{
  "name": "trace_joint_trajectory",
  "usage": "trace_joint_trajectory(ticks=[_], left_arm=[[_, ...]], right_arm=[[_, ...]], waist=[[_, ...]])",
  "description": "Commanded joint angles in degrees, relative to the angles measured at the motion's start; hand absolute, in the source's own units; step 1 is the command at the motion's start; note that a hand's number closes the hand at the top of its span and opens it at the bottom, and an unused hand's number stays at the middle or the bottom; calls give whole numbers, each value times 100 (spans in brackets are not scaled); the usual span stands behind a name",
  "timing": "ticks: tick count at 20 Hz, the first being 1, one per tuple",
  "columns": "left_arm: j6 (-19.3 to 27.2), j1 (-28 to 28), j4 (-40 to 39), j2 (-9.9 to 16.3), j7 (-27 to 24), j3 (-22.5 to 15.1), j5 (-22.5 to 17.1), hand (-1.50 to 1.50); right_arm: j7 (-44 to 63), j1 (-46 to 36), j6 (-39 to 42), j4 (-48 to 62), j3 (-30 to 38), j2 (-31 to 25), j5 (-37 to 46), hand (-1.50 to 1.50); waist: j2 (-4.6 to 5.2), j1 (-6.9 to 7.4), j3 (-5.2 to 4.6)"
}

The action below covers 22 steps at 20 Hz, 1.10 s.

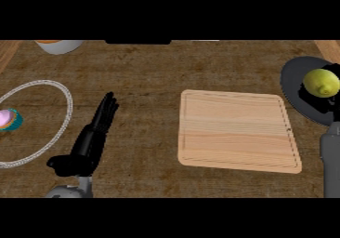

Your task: Pick the lemon from the cutting board and place it in the pan

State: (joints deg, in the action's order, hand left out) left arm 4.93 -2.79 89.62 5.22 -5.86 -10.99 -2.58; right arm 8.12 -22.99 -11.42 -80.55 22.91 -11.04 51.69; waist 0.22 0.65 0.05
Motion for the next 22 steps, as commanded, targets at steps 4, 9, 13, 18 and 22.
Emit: trace_joint_trajectory(ticks=[4, 9, 13, 18, 22], left_arm=[[22, -281, -170, -135, 25, 46, 19, 0], [-122, 267, 180, -38, -108, -120, 53, 0], [-164, -191, 180, -28, 187, 52, -61, 0], [-99, -31, 214, -91, 114, -205, 186, 0], [-151, -131, 114, -177, 96, -255, 139, 0]], right_arm=[[-1226, -556, -1739, 2153, 723, -765, 72, 150], [-2040, -1525, -2114, 3779, 1331, -1458, -692, 150], [-2951, -1683, -2487, 4850, 1613, -1685, -1039, 150], [-2344, -1974, -1472, 5846, 1570, -2459, -858, 150], [-1906, -2071, -742, 6478, 966, -2508, -231, -150]], waist=[[38, 51, 6], [57, 169, 13], [87, 191, 21], [108, 282, 18], [183, 464, 19]])
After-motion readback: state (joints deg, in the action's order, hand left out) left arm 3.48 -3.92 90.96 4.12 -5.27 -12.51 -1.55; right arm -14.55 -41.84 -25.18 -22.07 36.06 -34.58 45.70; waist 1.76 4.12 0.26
